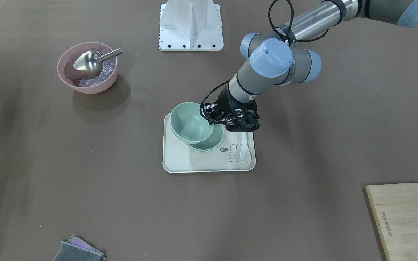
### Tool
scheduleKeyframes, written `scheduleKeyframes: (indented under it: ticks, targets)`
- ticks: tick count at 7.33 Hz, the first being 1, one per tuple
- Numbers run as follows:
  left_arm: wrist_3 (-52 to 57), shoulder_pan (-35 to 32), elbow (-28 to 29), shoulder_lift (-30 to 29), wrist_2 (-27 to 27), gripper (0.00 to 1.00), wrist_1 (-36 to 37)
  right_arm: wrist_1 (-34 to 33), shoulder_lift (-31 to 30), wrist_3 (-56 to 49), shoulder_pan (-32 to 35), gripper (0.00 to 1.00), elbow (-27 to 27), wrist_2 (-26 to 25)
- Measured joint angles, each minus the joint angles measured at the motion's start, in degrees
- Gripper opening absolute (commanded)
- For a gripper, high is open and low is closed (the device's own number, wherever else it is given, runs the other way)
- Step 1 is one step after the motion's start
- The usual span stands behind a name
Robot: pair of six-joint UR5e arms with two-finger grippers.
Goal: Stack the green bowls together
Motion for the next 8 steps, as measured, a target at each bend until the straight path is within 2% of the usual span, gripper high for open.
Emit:
scheduleKeyframes:
  ticks: [2, 4, 5, 8]
  targets:
    - [2.31, -3.36, 0.20, 0.66, -2.17, 0.22, 0.20, -0.01, 0.07, -0.20, 0.05, 1.00, -0.09, 0.01]
    - [4.43, -5.36, 0.35, 1.81, -4.91, 0.72, 0.25, -0.01, -0.01, -0.20, 0.04, 1.00, -0.12, 0.13]
    - [4.72, -5.57, 0.21, 1.97, -5.30, 0.76, 0.25, -0.01, 0.00, -0.17, 0.01, 1.00, -0.18, 0.14]
    - [5.01, -7.05, -2.14, 3.70, -5.88, 0.76, 0.91, -0.01, 0.00, -0.36, 0.48, 1.00, -0.31, 0.06]
